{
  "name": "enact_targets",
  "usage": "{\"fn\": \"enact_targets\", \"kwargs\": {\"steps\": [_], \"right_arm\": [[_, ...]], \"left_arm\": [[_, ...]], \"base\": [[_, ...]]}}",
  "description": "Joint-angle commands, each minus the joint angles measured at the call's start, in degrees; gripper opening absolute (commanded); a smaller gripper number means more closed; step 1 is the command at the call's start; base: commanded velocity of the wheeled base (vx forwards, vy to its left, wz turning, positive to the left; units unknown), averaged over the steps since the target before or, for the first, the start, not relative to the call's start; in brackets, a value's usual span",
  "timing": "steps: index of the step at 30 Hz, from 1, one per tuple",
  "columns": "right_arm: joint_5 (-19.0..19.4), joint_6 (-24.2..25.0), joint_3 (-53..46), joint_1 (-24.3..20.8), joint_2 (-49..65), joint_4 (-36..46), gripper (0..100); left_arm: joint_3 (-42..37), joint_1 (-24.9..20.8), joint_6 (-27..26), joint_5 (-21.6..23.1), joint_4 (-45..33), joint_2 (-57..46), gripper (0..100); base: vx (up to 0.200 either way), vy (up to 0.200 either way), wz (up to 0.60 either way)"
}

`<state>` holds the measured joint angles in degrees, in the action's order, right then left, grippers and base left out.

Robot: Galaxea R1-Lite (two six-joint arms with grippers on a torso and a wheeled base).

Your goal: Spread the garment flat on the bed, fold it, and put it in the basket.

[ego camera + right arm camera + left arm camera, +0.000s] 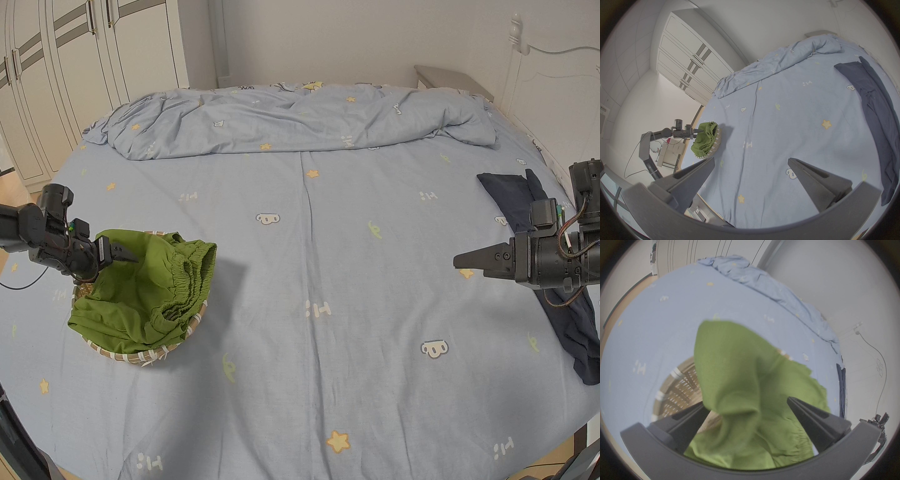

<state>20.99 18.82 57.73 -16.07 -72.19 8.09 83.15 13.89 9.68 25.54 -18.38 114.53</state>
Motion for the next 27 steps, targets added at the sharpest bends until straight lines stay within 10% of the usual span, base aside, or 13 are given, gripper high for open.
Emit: {"fn": "enact_targets", "kwargs": {"steps": [1, 7, 18, 27], "right_arm": [[0.01, -0.01, 0.10, 0.07, 0.12, -0.01, 100], [0.01, -0.10, -0.52, -0.19, 3.73, 2.72, 100], [-0.16, -13.02, -5.00, 8.16, 25.61, 33.74, 100], [0.01, -13.90, -15.99, 10.88, 53.03, 36.38, 100]], "left_arm": [[-4.14, -0.44, 0.25, -0.23, -0.16, -14.07, 100], [-10.64, -0.70, -0.10, -0.58, -0.16, -26.64, 100], [-32.35, -9.67, -0.54, -0.49, -0.34, -64.70, 100], [-53.88, -11.86, 0.08, -0.49, -4.47, -97.13, 100]], "base": [[0.000, 0.000, 0.00], [0.000, 0.000, 0.00], [0.000, 0.000, 0.00], [0.000, 0.000, 0.00]]}}
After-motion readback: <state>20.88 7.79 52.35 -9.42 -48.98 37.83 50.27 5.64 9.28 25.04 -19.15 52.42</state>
